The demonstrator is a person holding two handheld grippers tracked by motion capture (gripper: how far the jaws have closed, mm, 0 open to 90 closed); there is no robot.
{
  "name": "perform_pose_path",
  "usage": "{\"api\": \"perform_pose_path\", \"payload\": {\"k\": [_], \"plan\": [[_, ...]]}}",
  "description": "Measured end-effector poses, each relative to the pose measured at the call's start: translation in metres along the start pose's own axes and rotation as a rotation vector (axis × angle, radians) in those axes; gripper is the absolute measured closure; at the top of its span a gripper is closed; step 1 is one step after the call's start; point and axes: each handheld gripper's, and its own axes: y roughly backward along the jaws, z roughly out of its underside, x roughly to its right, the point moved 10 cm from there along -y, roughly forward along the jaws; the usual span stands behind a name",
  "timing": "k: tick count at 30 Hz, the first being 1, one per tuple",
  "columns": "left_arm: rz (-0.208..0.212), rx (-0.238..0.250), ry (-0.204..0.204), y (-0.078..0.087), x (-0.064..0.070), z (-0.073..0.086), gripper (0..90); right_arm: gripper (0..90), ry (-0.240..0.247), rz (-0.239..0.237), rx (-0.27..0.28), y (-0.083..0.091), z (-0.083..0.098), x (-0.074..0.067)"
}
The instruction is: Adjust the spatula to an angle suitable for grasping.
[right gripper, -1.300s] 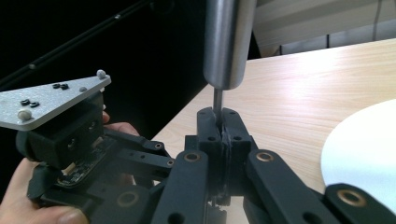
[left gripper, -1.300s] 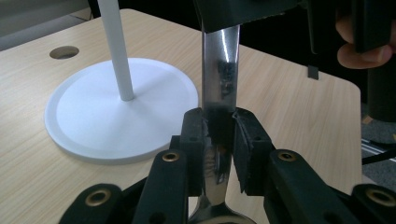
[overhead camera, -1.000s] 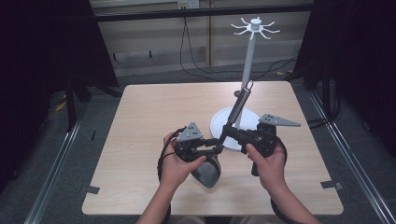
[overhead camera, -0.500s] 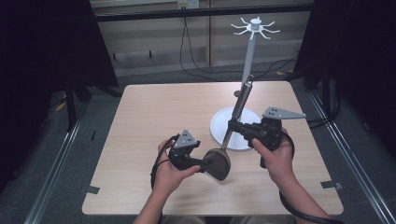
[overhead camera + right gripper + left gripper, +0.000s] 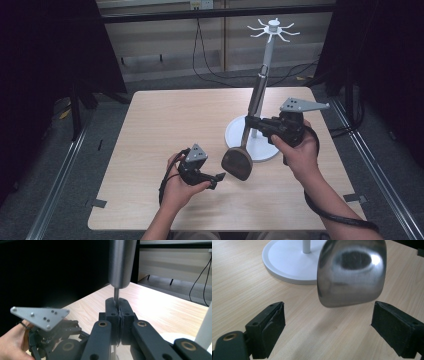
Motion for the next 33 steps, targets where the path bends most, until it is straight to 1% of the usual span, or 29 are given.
{"api": "perform_pose_path", "payload": {"k": [1,3,5,9,11,13,15,17,19,21,23,24,27,30,33], "plan": [[0.006,-0.002,0.001,-0.001,0.000,0.001,10.8,88.7,0.000,0.007,0.000,0.001,-0.005,0.004],[0.007,-0.008,0.002,-0.002,0.000,0.003,10.6,88.7,0.000,0.009,0.001,0.002,-0.007,0.006],[0.006,-0.016,0.001,-0.002,-0.001,0.006,10.4,88.7,-0.004,0.016,0.005,0.004,-0.014,0.012],[0.017,-0.016,0.004,-0.002,-0.001,0.006,10.2,88.7,-0.007,0.005,0.006,0.004,-0.020,0.016],[0.014,-0.019,-0.007,-0.002,0.000,0.006,10.2,88.7,-0.003,0.001,0.007,0.003,-0.025,0.016],[0.020,-0.020,-0.012,-0.003,0.001,0.005,9.8,88.7,0.002,0.001,-0.004,0.001,-0.031,0.017],[0.021,-0.022,-0.014,-0.004,0.001,0.005,9.6,88.7,0.004,-0.001,-0.005,-0.001,-0.033,0.017],[0.021,-0.021,-0.005,-0.004,0.001,0.006,8.6,88.7,0.002,-0.003,-0.011,-0.004,-0.037,0.019],[0.020,-0.017,-0.006,-0.004,-0.001,0.006,8.5,88.7,0.000,0.000,-0.013,-0.004,-0.037,0.020],[0.018,-0.021,0.005,-0.004,-0.001,0.008,8.2,88.7,-0.015,-0.001,-0.017,-0.006,-0.038,0.024],[0.020,-0.025,0.002,-0.005,-0.002,0.009,8.2,88.7,-0.016,-0.005,-0.020,-0.007,-0.038,0.025],[0.020,-0.019,0.014,-0.005,-0.001,0.008,7.9,88.7,-0.012,-0.001,-0.029,-0.009,-0.039,0.027],[0.022,-0.025,0.003,-0.004,-0.002,0.009,8.0,88.7,-0.007,0.005,-0.031,-0.010,-0.039,0.029],[0.021,-0.023,0.005,-0.005,-0.003,0.009,8.0,88.6,-0.018,0.009,-0.030,-0.012,-0.037,0.034],[0.022,-0.025,0.004,-0.005,-0.003,0.009,8.0,88.6,-0.015,0.017,-0.033,-0.013,-0.036,0.037]]}}
